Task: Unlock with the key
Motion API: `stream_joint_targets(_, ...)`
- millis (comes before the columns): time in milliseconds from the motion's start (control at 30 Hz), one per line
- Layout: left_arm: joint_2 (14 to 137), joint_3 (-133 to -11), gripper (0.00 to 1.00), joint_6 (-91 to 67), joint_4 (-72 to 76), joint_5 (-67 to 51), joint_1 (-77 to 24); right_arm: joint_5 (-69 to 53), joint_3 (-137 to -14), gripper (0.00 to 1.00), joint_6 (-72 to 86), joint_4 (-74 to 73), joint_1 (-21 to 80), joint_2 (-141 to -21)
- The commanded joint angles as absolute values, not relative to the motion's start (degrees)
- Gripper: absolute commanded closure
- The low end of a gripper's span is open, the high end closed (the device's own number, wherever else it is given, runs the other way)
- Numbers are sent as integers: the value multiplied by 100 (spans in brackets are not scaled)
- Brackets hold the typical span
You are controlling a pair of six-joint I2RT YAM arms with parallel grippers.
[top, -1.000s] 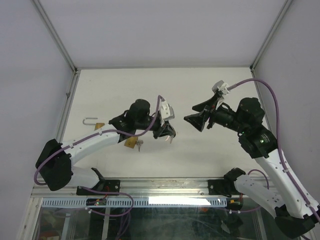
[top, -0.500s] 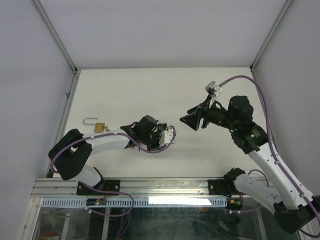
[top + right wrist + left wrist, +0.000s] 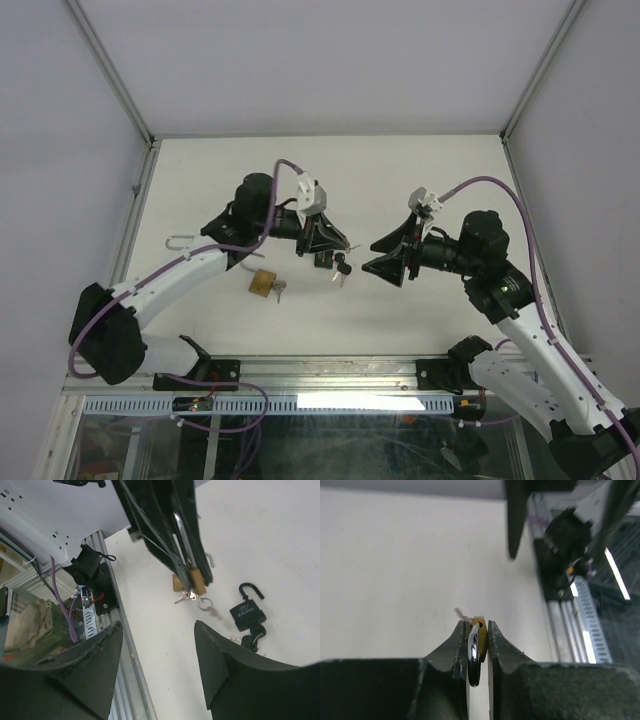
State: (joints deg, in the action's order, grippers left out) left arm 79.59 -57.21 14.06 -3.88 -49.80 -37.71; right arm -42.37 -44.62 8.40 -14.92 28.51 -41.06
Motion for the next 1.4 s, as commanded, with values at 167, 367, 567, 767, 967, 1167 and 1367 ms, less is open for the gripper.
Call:
stream_joint_targets(167, 7185, -6116, 100, -2135, 3023, -5199, -3850, -4715, -5524, 36, 71, -1113, 2786, -4587)
stream_joint_targets(367, 7336, -6214, 100, -2477, 3270, -5166, -3906, -5233, -5797, 29, 344, -372, 2793, -5100)
stream_joint_targets(567, 7378, -6315, 100, -2461, 3119, -4967, -4057, -5370, -5629, 44, 719, 432, 2806, -5284)
stream_joint_targets(767, 7392, -6260, 100, -2843, 3515, -4768, -4107, -5480, -5229, 71, 1053, 1340, 2803, -5207)
stream_joint_targets(967, 7393, -6178, 100, -3331, 3858, -4591, -4150, -5536, -5166, 61, 1273, 1749, 2797, -5183)
stream_joint_targets(1167, 7413, -6178, 100, -3391, 4074, -4507, -4243, -5432, -5133, 54, 1436, 1899, 2801, -5251)
stream_joint_targets(1367, 7445, -6186, 100, -3401, 4031, -4503, -4266, -5363, -5166, 56, 1511, 1981, 2802, -5247)
